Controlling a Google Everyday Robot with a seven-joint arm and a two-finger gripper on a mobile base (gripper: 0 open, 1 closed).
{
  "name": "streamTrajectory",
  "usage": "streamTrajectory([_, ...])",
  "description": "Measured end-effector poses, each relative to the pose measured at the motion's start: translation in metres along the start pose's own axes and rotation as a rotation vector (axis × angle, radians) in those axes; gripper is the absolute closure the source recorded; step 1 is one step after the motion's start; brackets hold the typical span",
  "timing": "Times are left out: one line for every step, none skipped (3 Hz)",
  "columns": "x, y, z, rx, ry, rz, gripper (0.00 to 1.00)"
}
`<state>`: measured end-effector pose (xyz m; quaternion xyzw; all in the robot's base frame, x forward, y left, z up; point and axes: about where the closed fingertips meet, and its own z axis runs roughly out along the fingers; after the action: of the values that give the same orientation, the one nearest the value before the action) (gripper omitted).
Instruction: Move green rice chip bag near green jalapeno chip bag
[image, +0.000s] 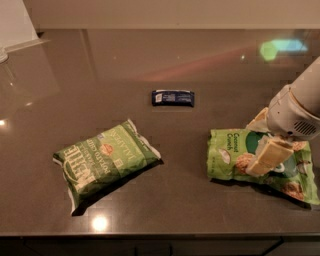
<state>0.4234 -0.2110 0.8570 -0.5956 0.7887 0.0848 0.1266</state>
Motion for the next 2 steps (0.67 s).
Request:
streamTrajectory([-0.013, -0.001, -0.009, -0.02, -0.009, 0.005, 0.61])
streamTrajectory([-0.037, -0.005, -0.018, -0.033, -0.015, -0.01, 0.85])
